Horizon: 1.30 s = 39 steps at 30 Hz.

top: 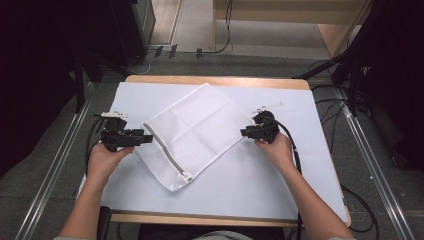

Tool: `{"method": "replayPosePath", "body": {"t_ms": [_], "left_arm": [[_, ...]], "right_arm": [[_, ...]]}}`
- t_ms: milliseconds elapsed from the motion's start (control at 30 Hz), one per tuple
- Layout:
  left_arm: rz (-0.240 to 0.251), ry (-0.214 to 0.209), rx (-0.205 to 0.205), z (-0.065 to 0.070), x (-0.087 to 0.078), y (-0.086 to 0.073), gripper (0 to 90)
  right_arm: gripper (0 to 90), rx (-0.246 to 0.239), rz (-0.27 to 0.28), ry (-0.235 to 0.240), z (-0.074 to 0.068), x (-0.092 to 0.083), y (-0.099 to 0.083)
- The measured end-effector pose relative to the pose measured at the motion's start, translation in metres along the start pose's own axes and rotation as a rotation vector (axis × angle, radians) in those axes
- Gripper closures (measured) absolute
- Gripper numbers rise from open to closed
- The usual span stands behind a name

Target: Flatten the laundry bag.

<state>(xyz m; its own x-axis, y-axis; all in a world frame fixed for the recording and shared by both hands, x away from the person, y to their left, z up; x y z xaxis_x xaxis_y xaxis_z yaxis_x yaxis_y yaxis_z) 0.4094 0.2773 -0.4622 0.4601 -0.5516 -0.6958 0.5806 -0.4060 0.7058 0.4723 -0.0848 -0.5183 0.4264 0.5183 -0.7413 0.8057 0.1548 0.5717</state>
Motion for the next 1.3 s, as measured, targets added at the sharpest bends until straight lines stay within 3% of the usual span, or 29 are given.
{"method": "replayPosePath", "body": {"t_ms": [200,400,567,833,933,1000,1100,1300], "left_arm": [[-0.004,-0.006,0.014,0.003,0.004,0.002,43.7],[-0.004,-0.006,0.014,0.002,0.005,0.001,43.7],[-0.009,-0.005,0.012,0.002,0.006,0.000,43.7],[-0.012,0.002,0.009,0.002,0.004,-0.004,43.7],[-0.016,0.005,0.005,0.001,0.004,-0.004,43.7],[-0.013,0.004,0.003,0.001,0.004,-0.004,43.7],[-0.016,0.003,0.008,0.002,0.004,-0.004,43.7],[-0.017,0.005,0.004,0.000,0.005,-0.005,43.7]], "right_arm": [[67.8,0.006,0.024,-0.037,0.014,-0.003,0.001],[65.5,0.066,0.095,-0.051,0.038,-0.008,0.014],[64.2,0.077,0.089,-0.098,0.054,-0.002,0.017],[61.9,0.059,0.073,-0.114,0.050,0.014,0.019],[68.2,0.039,0.075,-0.130,0.047,0.017,0.020],[77.5,0.016,0.079,-0.158,0.046,0.018,0.021],[87.4,0.022,0.072,-0.133,0.043,0.020,0.021],[88.5,0.032,0.057,-0.133,0.049,0.015,0.021]]}}
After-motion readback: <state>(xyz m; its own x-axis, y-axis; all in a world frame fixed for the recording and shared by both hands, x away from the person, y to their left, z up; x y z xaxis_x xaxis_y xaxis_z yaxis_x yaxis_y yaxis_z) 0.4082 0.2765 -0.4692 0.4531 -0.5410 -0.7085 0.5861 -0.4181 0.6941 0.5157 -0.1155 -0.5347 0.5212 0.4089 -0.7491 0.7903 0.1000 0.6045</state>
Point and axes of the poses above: each handheld gripper's, and its own axes: x roughly forward along the jaws, y roughly out of its top, z roughly to its right, the point moved 9 cm from there along x, roughly forward along the jaws, and after that the axes turned 12 degrees about x, right-handed, at the moved point
